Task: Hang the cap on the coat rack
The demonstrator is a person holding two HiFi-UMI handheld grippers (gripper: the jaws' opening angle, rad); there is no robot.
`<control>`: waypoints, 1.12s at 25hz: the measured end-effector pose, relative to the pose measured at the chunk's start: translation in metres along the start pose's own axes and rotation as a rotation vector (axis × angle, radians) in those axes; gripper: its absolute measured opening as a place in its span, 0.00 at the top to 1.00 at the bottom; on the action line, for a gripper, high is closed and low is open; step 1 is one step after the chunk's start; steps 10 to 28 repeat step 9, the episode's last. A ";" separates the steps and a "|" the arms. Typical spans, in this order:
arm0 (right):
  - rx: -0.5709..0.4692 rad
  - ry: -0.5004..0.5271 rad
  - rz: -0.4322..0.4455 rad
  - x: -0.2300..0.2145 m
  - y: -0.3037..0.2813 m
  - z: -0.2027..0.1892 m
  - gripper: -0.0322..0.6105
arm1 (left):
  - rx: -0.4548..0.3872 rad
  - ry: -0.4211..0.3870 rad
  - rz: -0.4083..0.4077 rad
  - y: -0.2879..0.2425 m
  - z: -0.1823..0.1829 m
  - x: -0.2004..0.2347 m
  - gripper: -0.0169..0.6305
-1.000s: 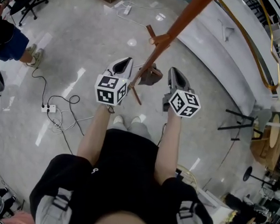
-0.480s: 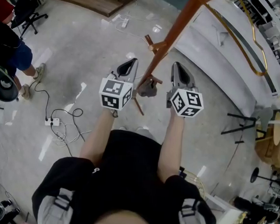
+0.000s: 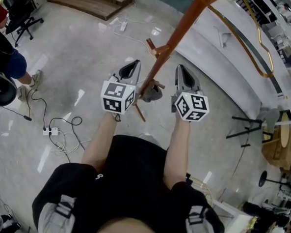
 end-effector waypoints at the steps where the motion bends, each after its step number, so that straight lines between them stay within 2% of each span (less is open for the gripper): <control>1: 0.000 -0.004 0.002 0.000 0.000 0.000 0.96 | 0.001 -0.001 -0.003 -0.001 0.000 0.000 0.97; 8: -0.008 0.018 0.035 0.014 -0.006 0.005 0.96 | -0.010 0.000 0.000 0.000 0.005 0.002 0.97; 28: -0.006 0.019 0.036 0.014 -0.006 0.004 0.96 | -0.011 -0.001 -0.001 0.001 0.005 0.001 0.97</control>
Point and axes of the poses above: the fingertips, and each gripper's own axes: y backward along the fingers, x to its left, z out of its top, the point moved 4 cm from there along y, backward along the fingers, and after that the axes turned 7 degrees about x, right-handed, at the moved point
